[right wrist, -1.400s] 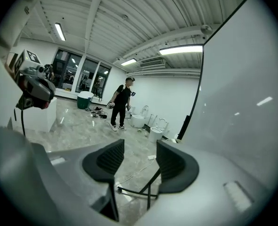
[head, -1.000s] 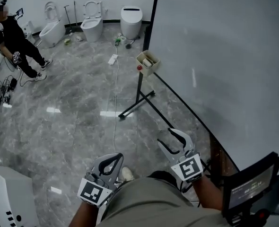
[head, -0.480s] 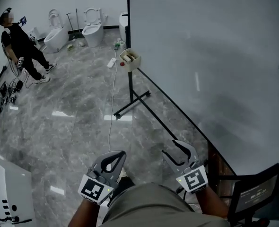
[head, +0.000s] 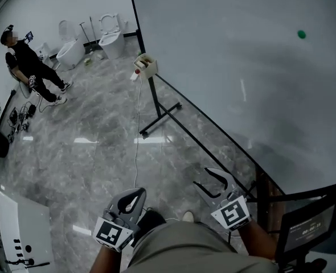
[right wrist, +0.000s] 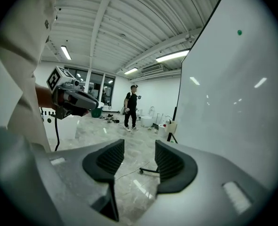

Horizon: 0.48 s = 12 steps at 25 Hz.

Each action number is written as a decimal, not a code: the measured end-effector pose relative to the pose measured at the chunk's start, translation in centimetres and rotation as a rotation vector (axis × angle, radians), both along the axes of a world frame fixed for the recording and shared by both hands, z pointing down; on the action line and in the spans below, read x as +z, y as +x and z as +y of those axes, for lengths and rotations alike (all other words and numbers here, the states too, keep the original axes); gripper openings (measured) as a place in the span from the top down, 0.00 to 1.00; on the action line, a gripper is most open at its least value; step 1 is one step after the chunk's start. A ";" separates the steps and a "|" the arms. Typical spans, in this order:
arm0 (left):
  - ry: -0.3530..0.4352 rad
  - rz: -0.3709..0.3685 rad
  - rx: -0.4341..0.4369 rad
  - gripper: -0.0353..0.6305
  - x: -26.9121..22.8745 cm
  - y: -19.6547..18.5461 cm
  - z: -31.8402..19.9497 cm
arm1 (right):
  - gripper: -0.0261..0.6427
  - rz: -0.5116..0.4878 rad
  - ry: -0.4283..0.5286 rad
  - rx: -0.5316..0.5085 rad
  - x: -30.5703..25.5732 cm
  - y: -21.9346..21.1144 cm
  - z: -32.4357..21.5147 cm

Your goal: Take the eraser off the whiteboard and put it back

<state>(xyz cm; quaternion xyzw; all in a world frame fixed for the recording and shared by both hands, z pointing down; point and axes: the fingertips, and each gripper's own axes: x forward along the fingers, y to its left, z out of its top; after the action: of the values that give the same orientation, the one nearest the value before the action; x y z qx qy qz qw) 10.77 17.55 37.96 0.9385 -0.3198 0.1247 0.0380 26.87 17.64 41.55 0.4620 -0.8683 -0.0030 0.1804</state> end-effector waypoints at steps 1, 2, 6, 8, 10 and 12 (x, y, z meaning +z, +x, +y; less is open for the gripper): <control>0.002 -0.004 0.008 0.94 -0.2 0.2 0.1 | 0.65 -0.002 0.003 0.011 -0.1 0.3 0.4; 0.010 -0.005 0.019 0.94 -0.5 0.4 0.3 | 0.65 0.004 0.005 0.019 -0.1 0.6 0.9; 0.038 0.024 0.065 0.94 -1.6 -0.1 1.4 | 0.65 0.003 0.015 0.046 -0.4 -0.5 3.0; 0.048 0.041 0.089 0.94 -2.0 -1.1 2.1 | 0.65 0.012 0.026 0.051 -1.3 -2.1 3.6; 0.056 0.059 0.106 0.94 -2.4 -2.5 2.6 | 0.65 0.023 0.035 0.056 -2.2 -4.2 3.9; 0.059 0.067 0.115 0.94 -2.5 -4.5 3.2 | 0.65 0.029 0.042 0.056 -2.6 -6.6 4.2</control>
<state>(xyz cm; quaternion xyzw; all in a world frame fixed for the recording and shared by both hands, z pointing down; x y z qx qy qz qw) 6.28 20.70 35.43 0.9597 -0.2673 0.0856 0.0140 20.32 21.80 38.99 0.4899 -0.8521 -0.0226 0.1831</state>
